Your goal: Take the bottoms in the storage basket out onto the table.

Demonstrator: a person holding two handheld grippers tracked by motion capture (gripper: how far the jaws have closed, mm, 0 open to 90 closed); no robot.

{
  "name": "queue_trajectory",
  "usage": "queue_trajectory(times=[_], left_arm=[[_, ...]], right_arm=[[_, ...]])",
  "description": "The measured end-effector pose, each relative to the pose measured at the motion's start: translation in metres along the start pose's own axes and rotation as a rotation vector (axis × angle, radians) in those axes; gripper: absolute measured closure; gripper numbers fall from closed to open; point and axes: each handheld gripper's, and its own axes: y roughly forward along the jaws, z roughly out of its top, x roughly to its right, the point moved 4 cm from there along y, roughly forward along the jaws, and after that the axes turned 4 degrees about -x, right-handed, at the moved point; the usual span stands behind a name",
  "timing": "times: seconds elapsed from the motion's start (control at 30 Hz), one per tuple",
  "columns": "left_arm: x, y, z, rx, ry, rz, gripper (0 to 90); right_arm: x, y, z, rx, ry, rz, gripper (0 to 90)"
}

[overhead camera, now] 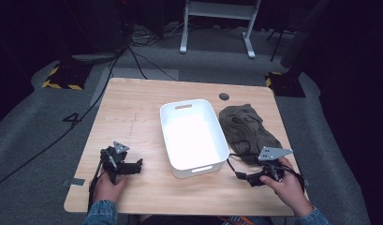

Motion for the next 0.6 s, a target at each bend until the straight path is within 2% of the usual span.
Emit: queue_trajectory(times=[0.1,0.27,0.4,0.6], left_arm=[[0.000,0.000,0.000,0.000,0.000,0.000,1.4],[0.000,0.000,0.000,0.000,0.000,0.000,1.4],[0.000,0.000,0.000,0.000,0.000,0.000,1.4],[0.000,0.000,0.000,0.000,0.000,0.000,1.4]], right_arm=[[-0.001,0.005,-0.007,-0.009,-0.007,-0.003,23.6],[0.000,0.013,-0.021,-0.022,0.001,-0.050,23.5],[0.002,0.019,-0.035,-0.037,0.025,-0.053,23.2],[-0.002,0.026,-0.046,-0.065,0.019,-0.061,22.1]])
